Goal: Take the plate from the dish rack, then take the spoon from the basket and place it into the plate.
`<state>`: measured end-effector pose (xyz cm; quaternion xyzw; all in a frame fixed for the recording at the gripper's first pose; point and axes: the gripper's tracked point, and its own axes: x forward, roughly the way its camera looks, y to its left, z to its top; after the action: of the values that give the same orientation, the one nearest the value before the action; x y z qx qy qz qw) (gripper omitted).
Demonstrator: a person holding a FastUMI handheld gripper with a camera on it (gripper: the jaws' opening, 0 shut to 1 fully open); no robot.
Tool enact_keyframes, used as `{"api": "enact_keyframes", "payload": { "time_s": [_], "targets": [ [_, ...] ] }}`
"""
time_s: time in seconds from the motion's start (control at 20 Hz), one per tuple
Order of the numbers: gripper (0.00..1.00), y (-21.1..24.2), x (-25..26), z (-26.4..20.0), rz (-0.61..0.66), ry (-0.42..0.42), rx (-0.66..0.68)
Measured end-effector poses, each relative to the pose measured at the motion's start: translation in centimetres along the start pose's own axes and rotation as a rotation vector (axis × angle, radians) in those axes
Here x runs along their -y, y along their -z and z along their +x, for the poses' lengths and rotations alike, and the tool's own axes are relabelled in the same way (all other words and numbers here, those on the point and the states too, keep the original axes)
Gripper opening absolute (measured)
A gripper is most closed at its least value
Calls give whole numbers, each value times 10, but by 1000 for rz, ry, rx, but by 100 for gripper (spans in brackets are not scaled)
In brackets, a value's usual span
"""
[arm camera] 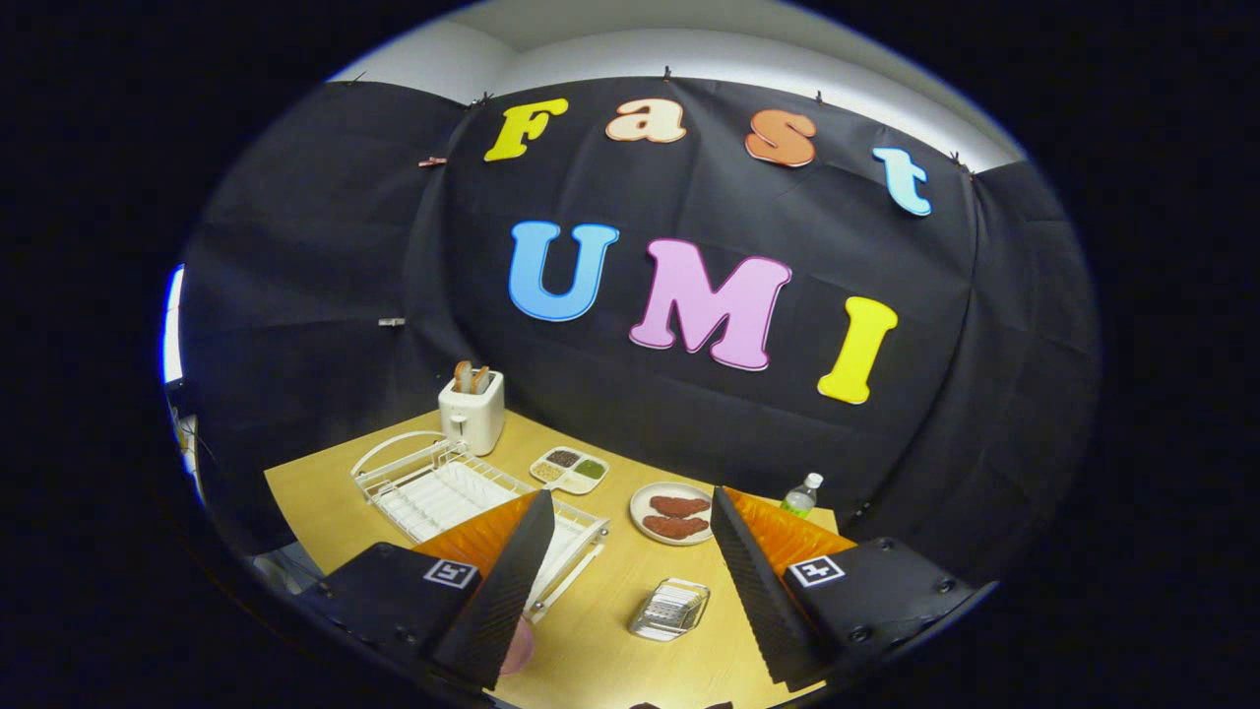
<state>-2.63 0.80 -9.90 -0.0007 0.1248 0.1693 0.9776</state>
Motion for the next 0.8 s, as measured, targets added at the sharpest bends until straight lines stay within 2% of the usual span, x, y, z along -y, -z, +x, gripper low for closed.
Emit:
{"api": "enact_keyframes", "payload": {
  "time_s": [0.3, 0.8],
  "targets": [
    [98, -18, 52, -7, 8, 79, 41],
    [98, -14, 104, -6, 66, 161, 67]
  ]
}}
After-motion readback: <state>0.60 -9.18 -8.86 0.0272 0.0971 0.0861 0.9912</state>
